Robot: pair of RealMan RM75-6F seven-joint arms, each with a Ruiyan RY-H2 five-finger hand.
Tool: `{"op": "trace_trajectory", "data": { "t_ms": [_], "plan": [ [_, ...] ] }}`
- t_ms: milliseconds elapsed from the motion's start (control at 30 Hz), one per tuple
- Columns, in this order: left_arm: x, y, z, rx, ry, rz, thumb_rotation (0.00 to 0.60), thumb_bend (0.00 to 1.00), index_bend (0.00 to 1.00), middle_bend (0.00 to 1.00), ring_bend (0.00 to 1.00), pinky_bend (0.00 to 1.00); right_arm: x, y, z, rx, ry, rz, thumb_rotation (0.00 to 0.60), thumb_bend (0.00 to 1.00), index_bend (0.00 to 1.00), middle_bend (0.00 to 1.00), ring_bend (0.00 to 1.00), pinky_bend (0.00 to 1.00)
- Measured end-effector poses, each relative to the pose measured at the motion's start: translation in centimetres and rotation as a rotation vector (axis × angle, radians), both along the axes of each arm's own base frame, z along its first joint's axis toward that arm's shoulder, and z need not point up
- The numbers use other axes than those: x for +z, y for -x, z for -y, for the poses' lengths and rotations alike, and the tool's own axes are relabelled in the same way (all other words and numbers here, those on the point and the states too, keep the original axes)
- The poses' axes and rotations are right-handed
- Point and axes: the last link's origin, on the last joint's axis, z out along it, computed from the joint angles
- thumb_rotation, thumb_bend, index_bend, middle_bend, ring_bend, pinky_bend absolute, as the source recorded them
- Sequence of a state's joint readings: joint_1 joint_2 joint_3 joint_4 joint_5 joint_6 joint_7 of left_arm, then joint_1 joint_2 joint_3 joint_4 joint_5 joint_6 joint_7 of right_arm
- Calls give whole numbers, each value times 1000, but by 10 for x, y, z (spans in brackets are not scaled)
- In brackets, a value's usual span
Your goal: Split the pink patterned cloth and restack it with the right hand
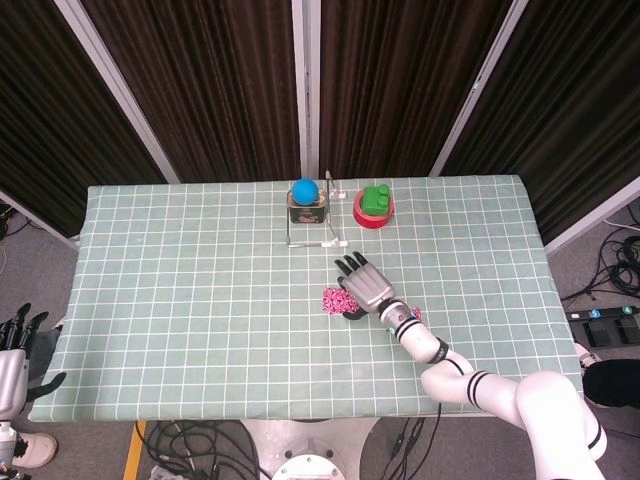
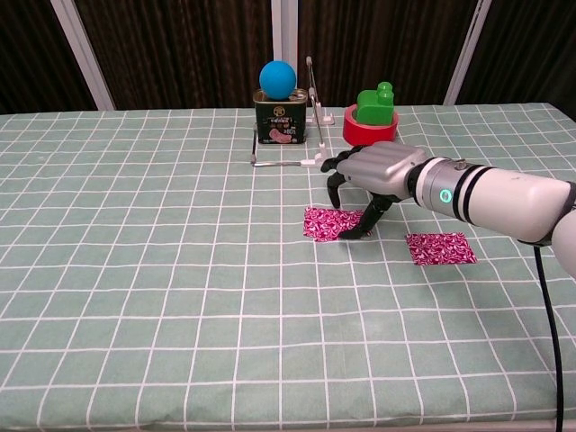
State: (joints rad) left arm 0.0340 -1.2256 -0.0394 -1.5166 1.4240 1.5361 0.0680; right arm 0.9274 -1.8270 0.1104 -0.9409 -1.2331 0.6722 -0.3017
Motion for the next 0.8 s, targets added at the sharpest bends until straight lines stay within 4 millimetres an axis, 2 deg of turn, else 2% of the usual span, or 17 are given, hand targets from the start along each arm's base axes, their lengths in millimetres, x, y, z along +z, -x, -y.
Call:
{"op": "trace_trajectory", "data": {
  "t_ms": [167,300,400,533,633,800],
  "plan": [
    [1,1,0,3,0,-2,600,61,185,131,133,151,13,5,-1,-9,34,64,336,143,355,52,0,0],
    [-1,0,-2,-3,3,2,600,60,185,131,133,151,31,18,-8,-32,74,108,331,143,355,52,0,0],
    [-2,-1,-3,-10,6,7,600,60,185,131,133,151,46,36,-18,-81,91,133,337,141,356,55,0,0],
    [-3,-3,-5,-22,7,10,600,60,185,131,133,151,65,70,-37,-160,112,131,336,141,355,56,0,0],
    [-4,-6,-6,-30,8,12,600,60,185,131,133,151,68,89,-50,-204,111,119,338,142,355,56,0,0],
    [-3,-8,-6,-32,6,12,600,60,185,131,133,151,67,104,-54,-228,112,103,339,116,353,56,0,0]
  ]
}}
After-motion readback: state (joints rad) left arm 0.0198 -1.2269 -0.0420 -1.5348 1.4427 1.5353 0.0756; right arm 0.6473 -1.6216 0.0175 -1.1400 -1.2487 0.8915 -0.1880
